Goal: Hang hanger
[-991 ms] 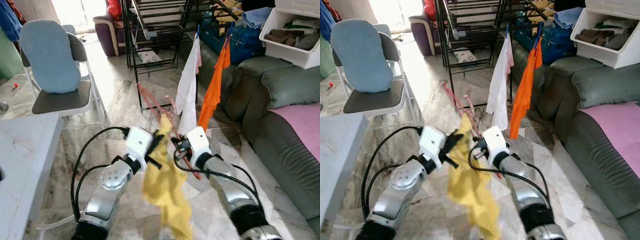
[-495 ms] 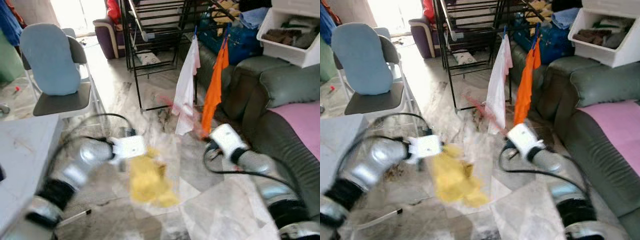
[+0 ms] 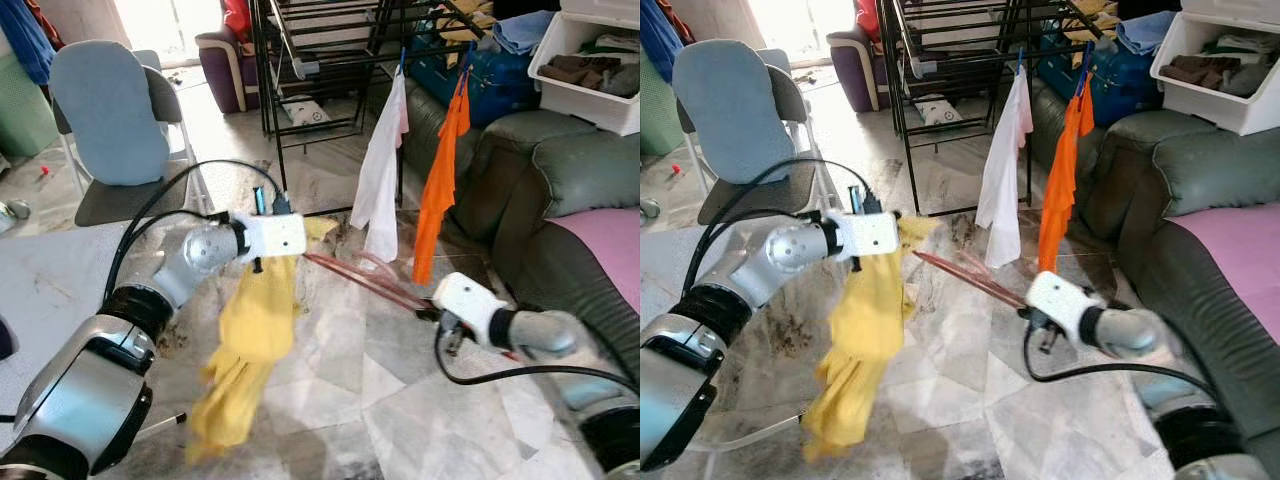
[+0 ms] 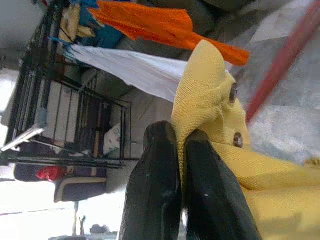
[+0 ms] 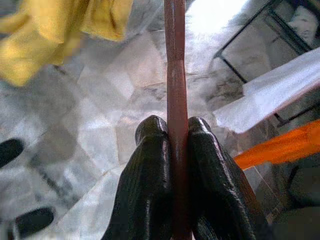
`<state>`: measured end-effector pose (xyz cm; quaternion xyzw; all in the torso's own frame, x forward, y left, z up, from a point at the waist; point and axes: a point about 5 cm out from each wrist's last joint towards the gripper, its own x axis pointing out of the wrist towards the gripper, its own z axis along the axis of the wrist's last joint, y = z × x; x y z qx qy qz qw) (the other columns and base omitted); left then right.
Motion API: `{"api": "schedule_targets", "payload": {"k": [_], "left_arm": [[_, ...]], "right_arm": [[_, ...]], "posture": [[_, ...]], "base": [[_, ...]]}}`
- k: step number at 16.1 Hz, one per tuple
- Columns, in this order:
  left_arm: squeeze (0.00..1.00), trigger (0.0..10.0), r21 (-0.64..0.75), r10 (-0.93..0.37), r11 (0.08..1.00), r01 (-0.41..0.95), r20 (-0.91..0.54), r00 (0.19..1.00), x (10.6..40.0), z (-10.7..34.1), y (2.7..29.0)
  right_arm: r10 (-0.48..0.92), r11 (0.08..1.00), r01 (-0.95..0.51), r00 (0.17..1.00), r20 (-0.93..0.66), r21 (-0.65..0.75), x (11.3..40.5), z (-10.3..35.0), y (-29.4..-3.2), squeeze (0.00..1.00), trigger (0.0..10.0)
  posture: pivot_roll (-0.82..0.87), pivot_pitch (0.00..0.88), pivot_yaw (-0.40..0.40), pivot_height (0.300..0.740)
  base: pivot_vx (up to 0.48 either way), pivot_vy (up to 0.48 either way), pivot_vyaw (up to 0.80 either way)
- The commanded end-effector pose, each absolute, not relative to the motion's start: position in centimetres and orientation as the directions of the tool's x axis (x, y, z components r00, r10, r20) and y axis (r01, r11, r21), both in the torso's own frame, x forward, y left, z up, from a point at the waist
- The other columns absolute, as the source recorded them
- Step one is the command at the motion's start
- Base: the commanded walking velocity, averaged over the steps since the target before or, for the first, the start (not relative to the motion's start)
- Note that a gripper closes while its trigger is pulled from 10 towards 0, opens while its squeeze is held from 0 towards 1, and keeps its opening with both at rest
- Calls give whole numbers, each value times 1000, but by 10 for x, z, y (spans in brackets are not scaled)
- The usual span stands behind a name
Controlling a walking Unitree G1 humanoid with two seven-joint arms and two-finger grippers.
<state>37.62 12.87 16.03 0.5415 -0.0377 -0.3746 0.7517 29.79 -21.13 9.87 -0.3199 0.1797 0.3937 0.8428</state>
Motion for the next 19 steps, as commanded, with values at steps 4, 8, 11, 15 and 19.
{"api": "schedule_targets", "payload": {"k": [4,8,11,15,19], "left_arm": [[0,10000,887,-636,193,418,-211,742,383,181,128],[0,10000,902,-628,230,367,-151,764,385,185,133],[0,10000,872,-732,338,355,6,682,376,198,121],[0,10000,868,-734,405,286,123,667,374,211,119],[0,10000,825,-754,443,350,131,644,371,207,114]], "right_arm": [[615,401,-849,528,-586,-344,289,104,-208,0,10000],[643,368,-885,463,-611,-284,282,102,-207,0,10000],[639,407,-868,493,-591,-284,288,101,-206,0,10000],[472,547,-722,684,-557,-423,310,98,-219,0,10000],[316,680,-529,836,-448,-507,330,116,-239,0,10000]], "posture": [[-126,0,58,740],[-126,0,59,740],[-124,0,59,740],[-120,0,55,740],[-115,0,55,740]], "base": [[0,0,0],[0,0,0],[0,0,0],[0,0,0],[0,0,0]]}}
